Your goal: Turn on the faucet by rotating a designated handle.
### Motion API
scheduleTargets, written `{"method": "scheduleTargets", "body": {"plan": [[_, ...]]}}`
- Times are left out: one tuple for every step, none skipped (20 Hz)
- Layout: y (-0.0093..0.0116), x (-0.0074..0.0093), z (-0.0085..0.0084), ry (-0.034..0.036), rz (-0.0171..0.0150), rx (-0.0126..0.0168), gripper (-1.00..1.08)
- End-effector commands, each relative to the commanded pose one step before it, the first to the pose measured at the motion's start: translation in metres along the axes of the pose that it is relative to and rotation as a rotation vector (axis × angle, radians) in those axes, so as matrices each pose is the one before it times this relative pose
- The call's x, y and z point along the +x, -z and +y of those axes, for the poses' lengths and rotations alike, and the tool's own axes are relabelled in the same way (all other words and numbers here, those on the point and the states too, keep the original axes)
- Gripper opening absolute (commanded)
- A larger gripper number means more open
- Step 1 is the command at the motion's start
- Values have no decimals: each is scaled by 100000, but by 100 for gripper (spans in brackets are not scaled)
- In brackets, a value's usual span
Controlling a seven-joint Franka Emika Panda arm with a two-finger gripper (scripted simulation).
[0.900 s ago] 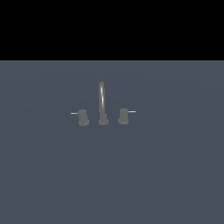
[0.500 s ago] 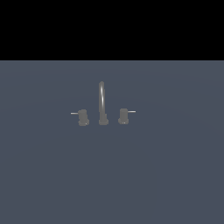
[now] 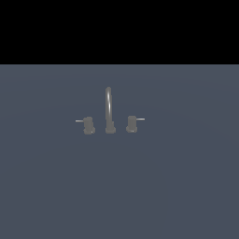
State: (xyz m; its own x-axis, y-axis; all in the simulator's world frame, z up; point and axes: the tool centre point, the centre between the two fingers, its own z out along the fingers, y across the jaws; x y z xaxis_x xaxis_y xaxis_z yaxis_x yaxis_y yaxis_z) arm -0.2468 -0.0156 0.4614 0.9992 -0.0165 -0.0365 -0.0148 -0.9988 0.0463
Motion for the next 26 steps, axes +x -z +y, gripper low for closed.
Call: {"method": "scheduleTargets", "body": {"plan": [[-67, 485, 28, -1408, -7, 93, -100], [-36, 287, 5, -849, 20, 64, -100], [-44, 325, 2, -964, 22, 74, -100], [-52, 362, -1, -1067, 23, 80, -100], [-62, 402, -1, -1185, 24, 87, -100], [-73, 440, -6, -1292, 25, 94, -100], [-87, 483, -13, -1418, 26, 103, -100], [-102, 524, -21, -1541, 27, 113, -100], [-119, 561, -30, -1651, 27, 120, -100], [-138, 602, -40, -1773, 27, 128, -100], [-159, 644, -53, -1901, 27, 136, -100], [-184, 686, -68, -2028, 26, 144, -100], [-210, 726, -84, -2156, 25, 152, -100], [-240, 766, -104, -2285, 24, 159, -100], [-271, 802, -124, -2403, 22, 166, -100], [-299, 818, -144, -2469, 19, 168, -100], [-320, 814, -161, -2477, 16, 166, -100], [-341, 808, -178, -2480, 13, 163, -100], [-362, 802, -193, -2486, 10, 161, -100], [-383, 794, -209, -2490, 8, 158, -100], [-405, 786, -225, -2494, 5, 155, -100], [-426, 777, -239, -2498, 3, 152, -100], [-447, 767, -254, -2502, 1, 149, -100], [-468, 756, -267, -2506, -1, 146, -100], [-489, 745, -280, -2510, -3, 143, -100], [-509, 733, -293, -2514, -4, 140, -100]]}}
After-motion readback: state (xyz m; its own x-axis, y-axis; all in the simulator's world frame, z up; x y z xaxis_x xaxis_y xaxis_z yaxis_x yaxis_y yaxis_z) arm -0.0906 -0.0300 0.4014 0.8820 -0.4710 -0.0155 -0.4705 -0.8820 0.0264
